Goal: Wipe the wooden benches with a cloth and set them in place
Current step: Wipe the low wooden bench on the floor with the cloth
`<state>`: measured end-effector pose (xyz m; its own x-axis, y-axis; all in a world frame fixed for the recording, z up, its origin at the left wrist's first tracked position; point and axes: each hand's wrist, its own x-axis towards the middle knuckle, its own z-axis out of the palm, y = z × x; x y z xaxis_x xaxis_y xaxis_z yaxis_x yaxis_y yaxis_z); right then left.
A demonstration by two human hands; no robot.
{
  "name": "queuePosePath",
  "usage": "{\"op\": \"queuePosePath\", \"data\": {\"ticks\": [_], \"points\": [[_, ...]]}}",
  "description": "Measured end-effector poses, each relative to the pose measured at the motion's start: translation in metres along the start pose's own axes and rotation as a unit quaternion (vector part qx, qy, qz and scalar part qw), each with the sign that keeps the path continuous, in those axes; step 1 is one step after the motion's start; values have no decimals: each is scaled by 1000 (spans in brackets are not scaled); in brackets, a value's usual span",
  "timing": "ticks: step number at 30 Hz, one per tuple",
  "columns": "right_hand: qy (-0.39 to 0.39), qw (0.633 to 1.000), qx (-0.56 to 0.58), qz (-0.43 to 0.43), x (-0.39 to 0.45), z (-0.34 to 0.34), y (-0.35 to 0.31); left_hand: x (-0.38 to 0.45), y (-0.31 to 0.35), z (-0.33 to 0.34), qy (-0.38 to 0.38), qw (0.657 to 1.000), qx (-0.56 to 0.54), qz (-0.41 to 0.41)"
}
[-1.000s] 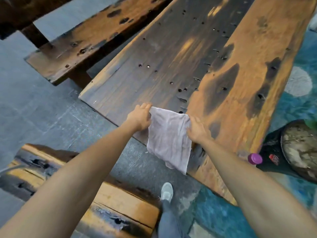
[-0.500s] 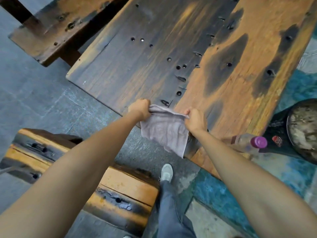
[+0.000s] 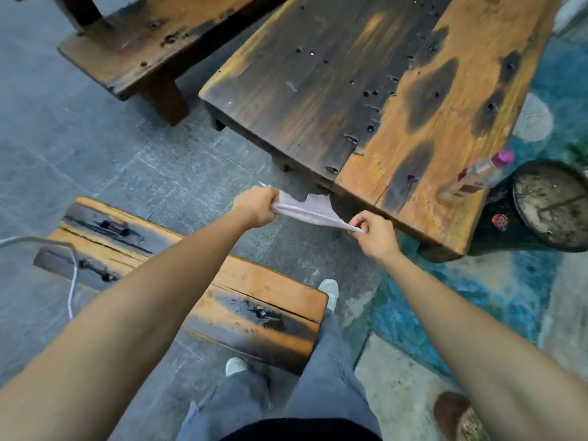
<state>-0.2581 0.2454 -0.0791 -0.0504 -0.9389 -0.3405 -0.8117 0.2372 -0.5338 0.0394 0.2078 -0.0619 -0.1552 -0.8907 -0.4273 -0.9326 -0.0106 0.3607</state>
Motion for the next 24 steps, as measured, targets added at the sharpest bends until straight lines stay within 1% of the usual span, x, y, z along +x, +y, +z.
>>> {"op": "queuePosePath", "data": {"ticks": [2,4,8,12,16,18,21,24], "points": [[6,1000,-12,-4,-41,14,-11,-36,-22,2,-10,1000,0,14],[-5,1000,-27,-9,-79,28,-23,-69,-41,6,-19,1000,7,7],[-48,997,-58,-16,-137,53,-38,-129,-73,21,-36,999,-14,-17],[-93,993,-68,-1,-190,78,-41,-189,-94,53,-90,995,-3,-34],[-184,980,-81,10,-244,103,-28,-245,-104,96,-143,988,-16,-58],[-220,972,-74,31,-269,112,-13,-269,-103,119,-176,981,-26,-75],[-229,969,-67,58,-301,120,11,-295,-95,152,-225,971,-29,-81],[-222,970,-32,96,-330,123,37,-307,-77,173,-241,966,-43,-83]]}}
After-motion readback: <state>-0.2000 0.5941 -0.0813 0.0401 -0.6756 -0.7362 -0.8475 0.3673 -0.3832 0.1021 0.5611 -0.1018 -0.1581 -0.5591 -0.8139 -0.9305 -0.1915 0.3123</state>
